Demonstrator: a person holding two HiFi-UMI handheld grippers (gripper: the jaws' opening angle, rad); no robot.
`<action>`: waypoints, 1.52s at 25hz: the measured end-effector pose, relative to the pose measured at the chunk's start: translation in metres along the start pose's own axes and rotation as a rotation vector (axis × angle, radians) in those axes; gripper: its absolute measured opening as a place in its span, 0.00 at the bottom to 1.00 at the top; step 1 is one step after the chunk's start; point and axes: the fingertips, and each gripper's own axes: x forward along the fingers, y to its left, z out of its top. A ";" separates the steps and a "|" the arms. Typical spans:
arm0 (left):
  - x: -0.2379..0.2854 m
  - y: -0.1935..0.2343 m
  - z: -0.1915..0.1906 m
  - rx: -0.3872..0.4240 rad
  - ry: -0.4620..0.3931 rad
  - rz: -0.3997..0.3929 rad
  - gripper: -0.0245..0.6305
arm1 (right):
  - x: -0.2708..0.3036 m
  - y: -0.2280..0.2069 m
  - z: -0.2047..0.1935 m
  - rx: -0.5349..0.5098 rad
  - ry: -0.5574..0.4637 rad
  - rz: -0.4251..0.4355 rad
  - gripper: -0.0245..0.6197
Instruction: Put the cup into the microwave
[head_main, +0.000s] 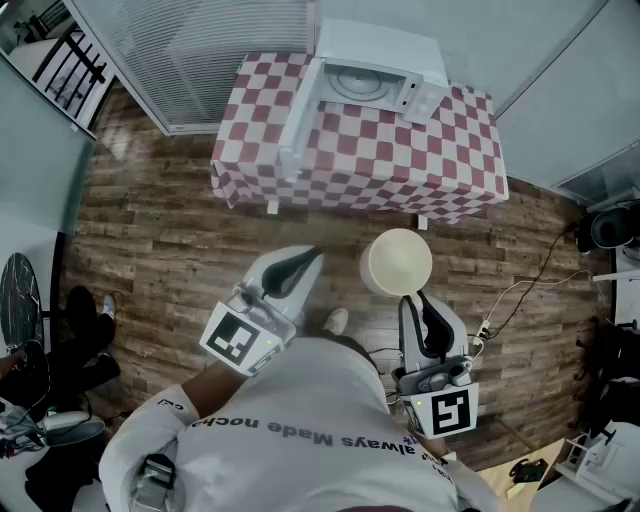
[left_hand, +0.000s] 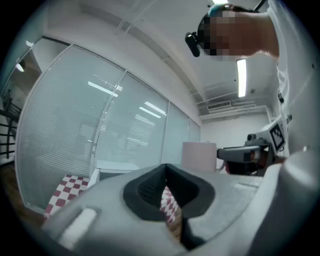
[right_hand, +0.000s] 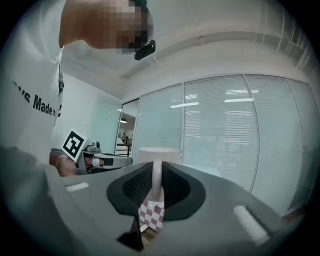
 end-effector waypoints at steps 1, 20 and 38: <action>0.006 -0.002 -0.001 0.002 -0.001 -0.001 0.04 | -0.001 -0.006 0.000 0.003 -0.006 -0.001 0.11; 0.084 -0.021 -0.017 -0.015 0.003 0.051 0.04 | 0.004 -0.086 -0.013 0.002 -0.013 0.067 0.11; 0.120 0.118 -0.005 -0.026 0.008 0.050 0.04 | 0.151 -0.097 -0.006 0.014 -0.013 0.061 0.11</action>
